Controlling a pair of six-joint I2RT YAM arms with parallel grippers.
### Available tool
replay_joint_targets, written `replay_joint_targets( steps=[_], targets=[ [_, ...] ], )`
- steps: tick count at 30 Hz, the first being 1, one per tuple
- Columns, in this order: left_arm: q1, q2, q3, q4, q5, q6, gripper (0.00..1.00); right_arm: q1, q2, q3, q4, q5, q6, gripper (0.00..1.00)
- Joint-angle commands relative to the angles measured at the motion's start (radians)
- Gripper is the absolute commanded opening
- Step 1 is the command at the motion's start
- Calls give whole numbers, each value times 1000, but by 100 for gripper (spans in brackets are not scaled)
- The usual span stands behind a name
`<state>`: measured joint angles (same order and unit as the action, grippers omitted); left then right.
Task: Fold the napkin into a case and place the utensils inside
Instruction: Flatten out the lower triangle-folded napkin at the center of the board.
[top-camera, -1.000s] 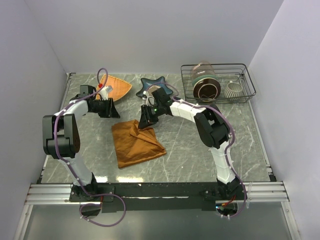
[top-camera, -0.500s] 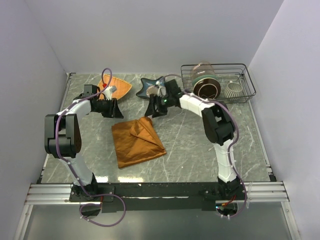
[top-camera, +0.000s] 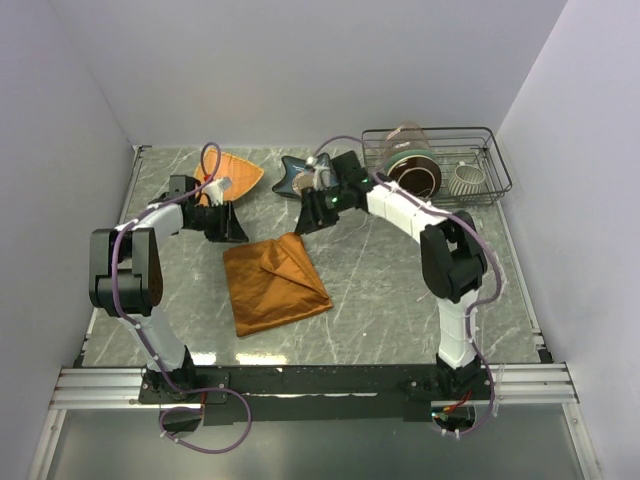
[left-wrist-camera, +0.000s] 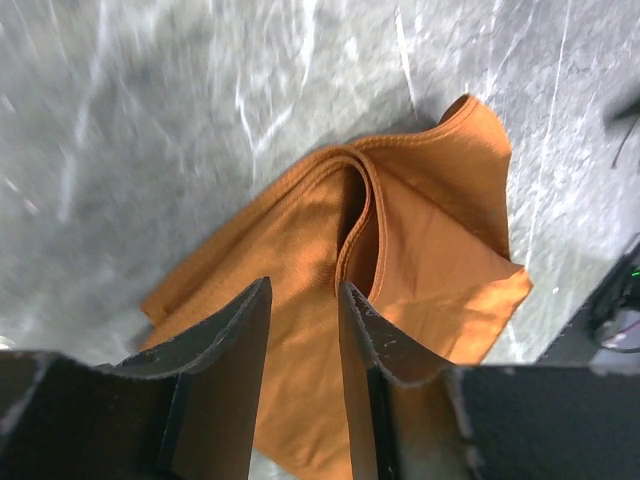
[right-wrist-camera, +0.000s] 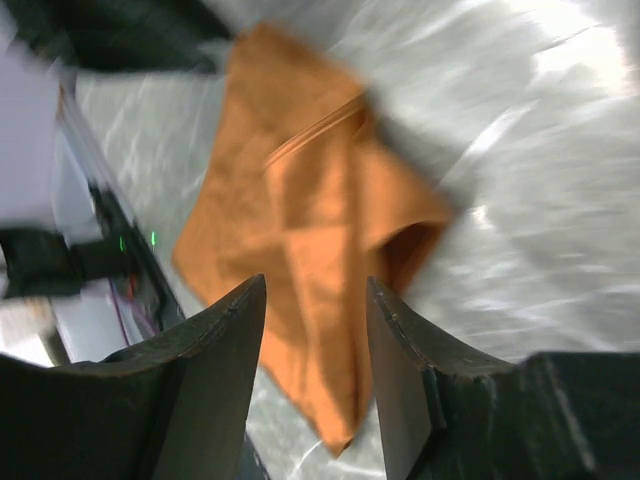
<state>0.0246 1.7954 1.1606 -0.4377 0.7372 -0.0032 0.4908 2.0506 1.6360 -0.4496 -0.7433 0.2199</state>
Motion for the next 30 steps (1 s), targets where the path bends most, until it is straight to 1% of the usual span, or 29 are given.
replay_joint_targets(
  steps=[1, 4, 6, 8, 12, 18, 21, 26, 30],
  targets=[
    [1, -48, -56, 50, 24, -107, 39, 153, -127, -60, -43, 91, -163, 56],
    [9, -42, -71, 62, 13, -165, 40, 248, -113, -47, -51, 189, -240, 57],
    [20, -30, -72, 54, 4, -201, 40, 290, -99, -30, -43, 267, -279, 56],
    [28, -16, -65, 50, -2, -228, 40, 330, -72, -5, -32, 301, -300, 53],
    [38, -2, -59, 44, -1, -251, 38, 370, -15, 38, -28, 317, -295, 49],
    [38, 22, -49, 34, -19, -247, 36, 407, 84, 67, 34, 377, -277, 46],
    [38, 35, -41, 19, -25, -225, 35, 410, 126, 102, 34, 406, -283, 44],
    [38, 51, -35, -2, -41, -198, 29, 408, 157, 104, 57, 455, -286, 43],
    [40, 74, -29, -22, -64, -176, 27, 393, 155, 82, 75, 539, -268, 42]
  ],
)
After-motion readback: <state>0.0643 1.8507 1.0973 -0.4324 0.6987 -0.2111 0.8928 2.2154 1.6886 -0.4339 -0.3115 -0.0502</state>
